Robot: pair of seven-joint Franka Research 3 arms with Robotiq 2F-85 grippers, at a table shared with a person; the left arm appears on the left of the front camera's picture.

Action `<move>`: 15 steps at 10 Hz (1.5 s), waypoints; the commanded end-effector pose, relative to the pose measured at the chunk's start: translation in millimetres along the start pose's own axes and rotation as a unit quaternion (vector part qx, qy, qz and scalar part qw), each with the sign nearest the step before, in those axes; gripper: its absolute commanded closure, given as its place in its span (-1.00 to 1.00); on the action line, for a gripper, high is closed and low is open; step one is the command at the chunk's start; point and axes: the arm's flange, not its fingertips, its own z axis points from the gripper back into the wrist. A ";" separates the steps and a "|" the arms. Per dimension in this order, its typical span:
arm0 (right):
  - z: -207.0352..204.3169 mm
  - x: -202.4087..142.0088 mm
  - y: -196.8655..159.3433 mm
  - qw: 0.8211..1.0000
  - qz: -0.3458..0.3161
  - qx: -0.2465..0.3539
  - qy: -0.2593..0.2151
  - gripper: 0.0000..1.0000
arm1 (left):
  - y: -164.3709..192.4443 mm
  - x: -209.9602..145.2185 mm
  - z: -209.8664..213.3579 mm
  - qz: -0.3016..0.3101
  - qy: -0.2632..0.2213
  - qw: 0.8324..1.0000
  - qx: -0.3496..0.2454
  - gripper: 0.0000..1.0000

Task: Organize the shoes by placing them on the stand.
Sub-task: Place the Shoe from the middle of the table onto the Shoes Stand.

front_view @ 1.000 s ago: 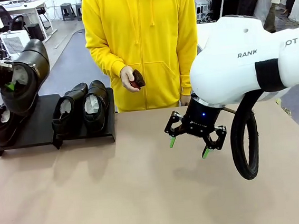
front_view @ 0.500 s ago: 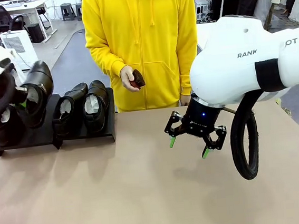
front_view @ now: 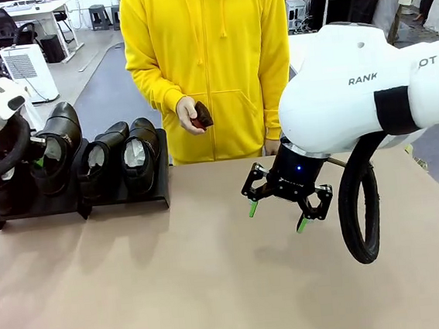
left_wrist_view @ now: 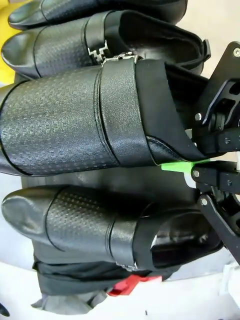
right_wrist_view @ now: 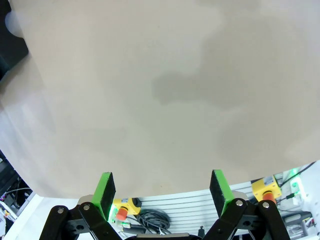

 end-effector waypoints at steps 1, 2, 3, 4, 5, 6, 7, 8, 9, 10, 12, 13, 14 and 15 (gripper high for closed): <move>1.0 3.5 0.7 1.000 0.010 -0.002 -0.005 -1.00 | 2.6 0.6 -1.2 0.002 0.006 1.000 0.000 1.00; 1.0 3.5 0.7 1.000 0.010 -0.002 -0.005 -1.00 | 2.4 -1.4 -6.9 0.004 0.010 1.000 -0.001 1.00; 1.0 3.5 0.7 1.000 0.010 -0.002 -0.005 -1.00 | 2.3 -2.6 -12.6 0.006 0.002 1.000 0.002 1.00; 1.0 3.5 0.7 1.000 0.010 -0.002 -0.005 -1.00 | 2.0 -3.1 -17.0 0.012 -0.005 1.000 -0.005 1.00; 1.0 3.5 0.7 1.000 0.010 -0.002 -0.005 -1.00 | 1.2 -4.1 -21.8 0.010 0.000 1.000 -0.002 1.00; 1.0 3.5 0.7 1.000 0.010 -0.002 -0.005 -1.00 | 1.0 -5.5 -25.8 0.010 0.005 1.000 -0.001 1.00; 1.0 3.5 0.7 1.000 0.010 -0.002 -0.005 -1.00 | 1.4 -6.9 -30.0 0.013 0.009 1.000 0.001 1.00; 1.0 3.5 0.7 1.000 0.010 -0.002 -0.005 -1.00 | 1.5 -7.7 -32.2 0.014 0.009 1.000 0.003 1.00; 1.0 3.5 0.7 1.000 0.010 -0.002 -0.005 -1.00 | 1.2 -8.6 -33.6 0.016 0.014 1.000 0.004 1.00; 1.0 3.5 0.7 1.000 0.010 -0.002 -0.005 -1.00 | 0.7 -8.6 -32.0 0.016 0.013 1.000 0.004 0.89; 1.0 3.5 0.7 1.000 0.010 -0.002 -0.005 -1.00 | 0.5 -6.8 -27.3 0.012 -0.001 1.000 0.017 0.12; 1.0 3.5 0.7 1.000 0.010 -0.002 -0.005 -1.00 | 0.7 -5.8 -23.5 0.011 -0.013 0.999 0.028 -0.11; 1.0 3.5 0.7 1.000 0.010 -0.002 -0.005 -1.00 | -0.7 -6.3 -17.0 0.006 -0.027 0.999 0.040 -0.11; 1.0 3.5 0.7 1.000 0.010 -0.002 -0.005 -1.00 | -2.3 -6.4 -8.0 0.001 -0.045 0.998 0.052 -0.11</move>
